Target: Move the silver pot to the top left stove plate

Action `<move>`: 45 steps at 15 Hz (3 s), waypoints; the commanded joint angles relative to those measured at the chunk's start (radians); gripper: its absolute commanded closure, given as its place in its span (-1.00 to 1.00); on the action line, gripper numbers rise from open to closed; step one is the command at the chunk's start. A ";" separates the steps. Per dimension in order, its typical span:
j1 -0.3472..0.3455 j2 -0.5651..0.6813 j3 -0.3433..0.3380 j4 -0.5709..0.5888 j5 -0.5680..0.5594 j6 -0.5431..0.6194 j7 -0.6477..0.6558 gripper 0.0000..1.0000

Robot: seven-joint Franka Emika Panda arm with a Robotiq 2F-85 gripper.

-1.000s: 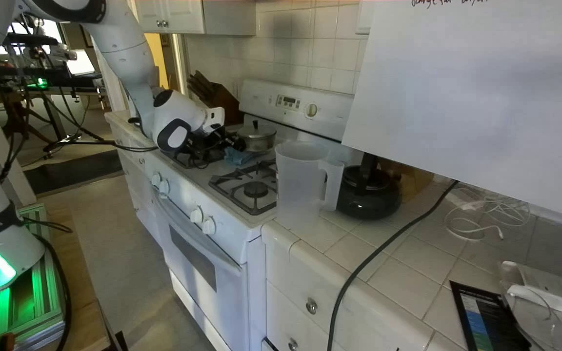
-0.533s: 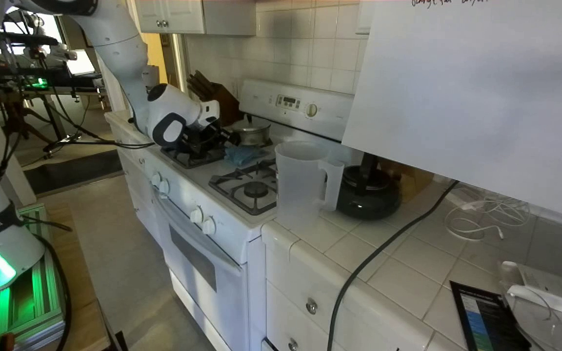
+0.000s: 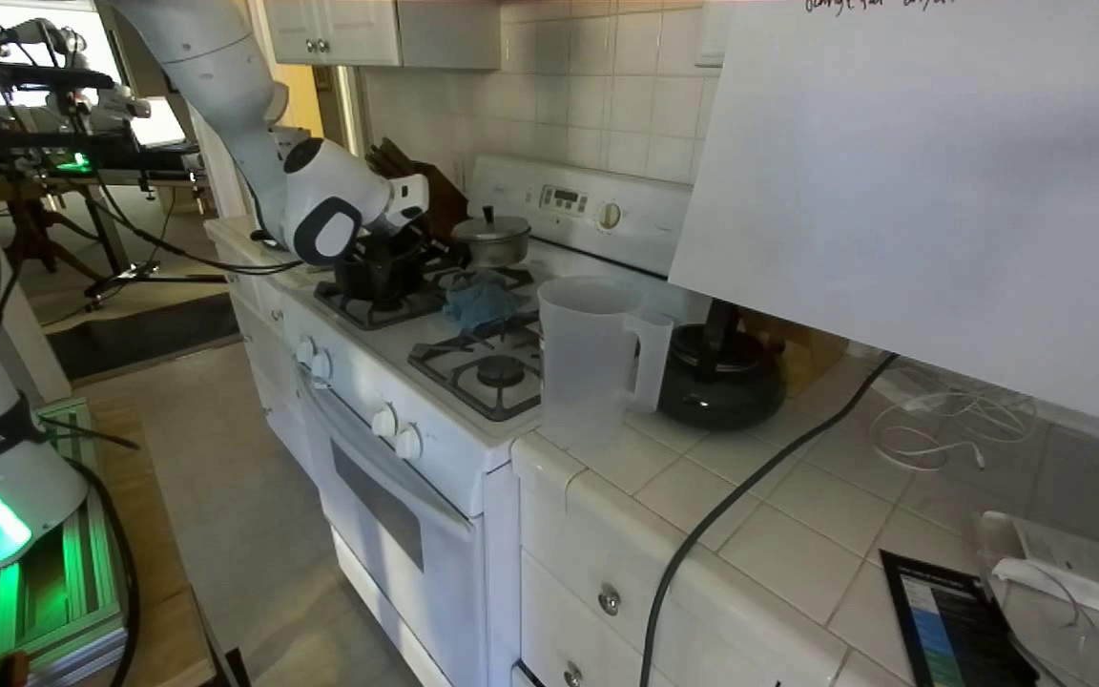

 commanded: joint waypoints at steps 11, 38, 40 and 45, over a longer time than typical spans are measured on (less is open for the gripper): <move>0.058 0.024 -0.037 0.041 -0.018 -0.119 -0.083 0.78; -0.553 0.197 0.517 0.276 -0.602 -0.474 -0.045 0.78; -0.502 0.191 0.468 0.303 -0.604 -0.499 -0.060 0.78; -0.319 0.217 0.318 0.362 -0.486 -0.422 -0.200 0.78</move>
